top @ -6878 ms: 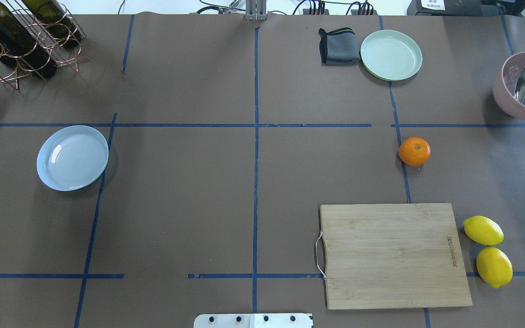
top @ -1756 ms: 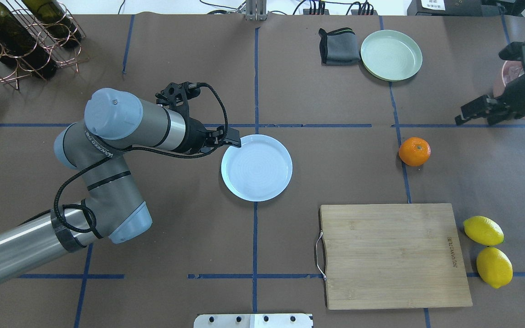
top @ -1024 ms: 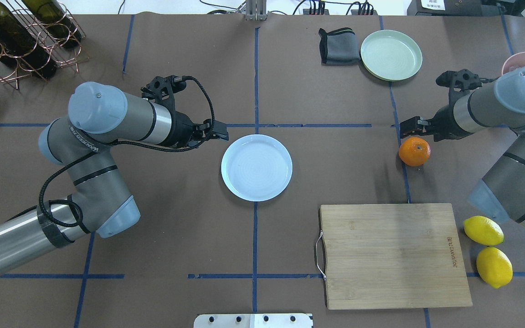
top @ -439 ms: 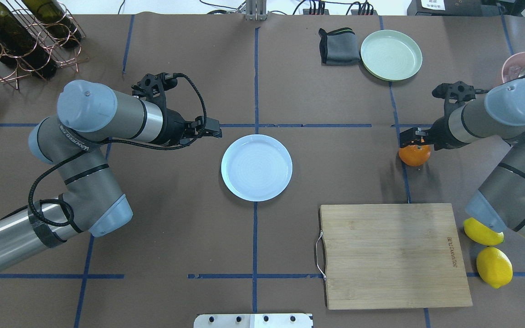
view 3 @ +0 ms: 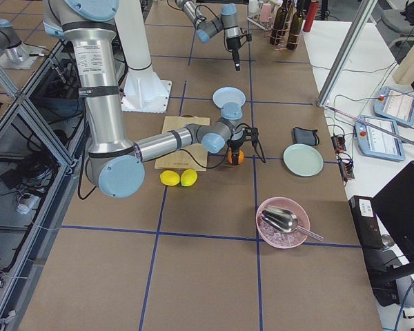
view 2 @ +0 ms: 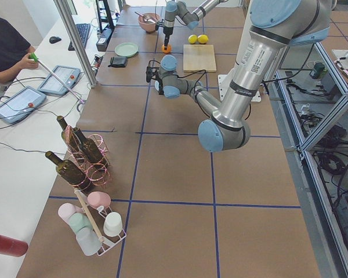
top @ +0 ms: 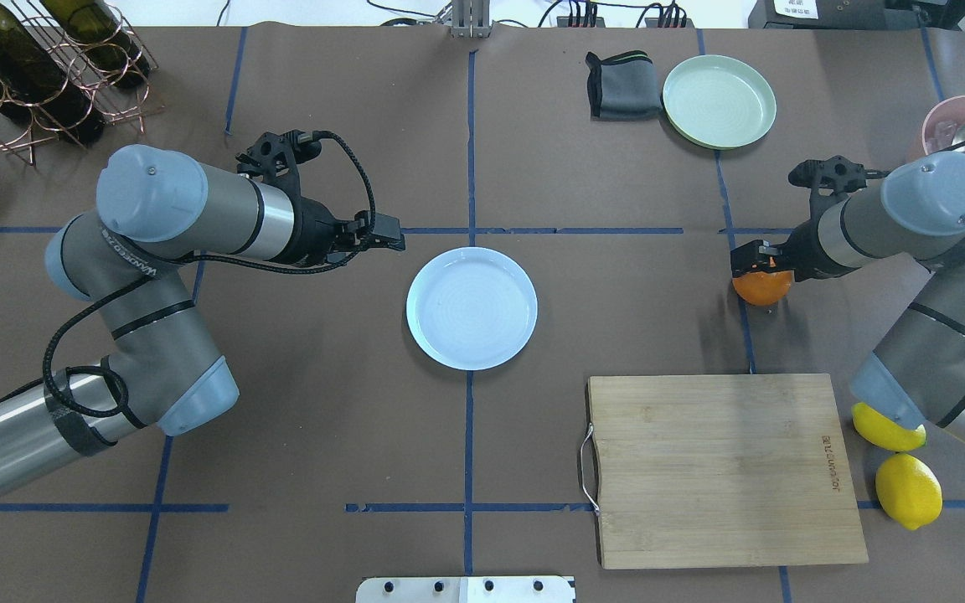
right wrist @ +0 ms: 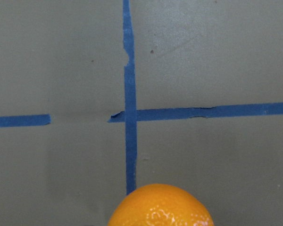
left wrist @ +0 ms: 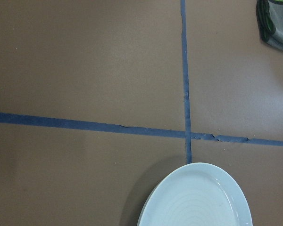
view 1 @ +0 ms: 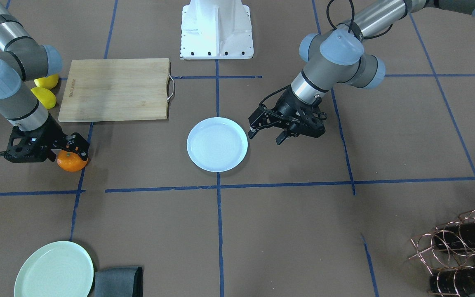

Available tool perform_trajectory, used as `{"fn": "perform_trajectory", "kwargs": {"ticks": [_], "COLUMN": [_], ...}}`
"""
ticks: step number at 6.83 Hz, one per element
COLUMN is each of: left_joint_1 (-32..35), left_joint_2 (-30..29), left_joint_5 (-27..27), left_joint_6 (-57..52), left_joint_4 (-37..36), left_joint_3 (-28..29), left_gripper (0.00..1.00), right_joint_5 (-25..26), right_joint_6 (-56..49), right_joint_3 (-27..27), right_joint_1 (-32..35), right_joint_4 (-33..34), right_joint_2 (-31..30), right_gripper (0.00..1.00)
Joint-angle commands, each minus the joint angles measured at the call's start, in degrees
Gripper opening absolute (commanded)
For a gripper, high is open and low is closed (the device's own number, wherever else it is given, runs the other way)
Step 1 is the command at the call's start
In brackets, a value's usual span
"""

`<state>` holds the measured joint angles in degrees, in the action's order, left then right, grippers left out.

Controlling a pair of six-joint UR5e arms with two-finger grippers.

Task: Pick orange to plate
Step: 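Grasp the orange with the right gripper while the left arm withdraws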

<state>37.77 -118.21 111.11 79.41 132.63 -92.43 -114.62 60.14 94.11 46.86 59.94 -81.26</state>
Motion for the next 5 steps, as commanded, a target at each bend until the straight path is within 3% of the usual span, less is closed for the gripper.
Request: {"fn": "perform_trajectory", "kwargs": {"ticks": [1,2,3,4,5], "left_joint_1": [0.3,1.0,1.2,1.9,3.5], "left_joint_2": [3.6,4.5,5.4,8.1,11.5], "left_joint_5": [0.0,0.1,0.1,0.1,0.8], "left_joint_6": [-0.2,-0.2,-0.3,-0.3,-1.0], "left_joint_4": [0.0,0.0,0.0,0.0,0.1], "left_joint_3": [-3.7,-4.5,-5.4,-8.2,-10.2], "left_gripper": [1.0,1.0,1.0,1.0,1.0], "right_joint_5": [0.1,0.1,0.2,0.2,0.1], "right_joint_6": [0.0,0.0,0.1,0.1,0.1], "right_joint_3": [-0.6,-0.8,-0.8,-0.9,-0.3], "right_joint_1": [-0.9,-1.1,-1.1,-1.1,-1.0], "right_joint_4": [0.0,0.0,0.0,0.0,0.0], "right_joint_2": [0.0,0.1,0.4,0.4,0.6], "right_gripper": [1.0,1.0,0.78,0.32,0.0]}}
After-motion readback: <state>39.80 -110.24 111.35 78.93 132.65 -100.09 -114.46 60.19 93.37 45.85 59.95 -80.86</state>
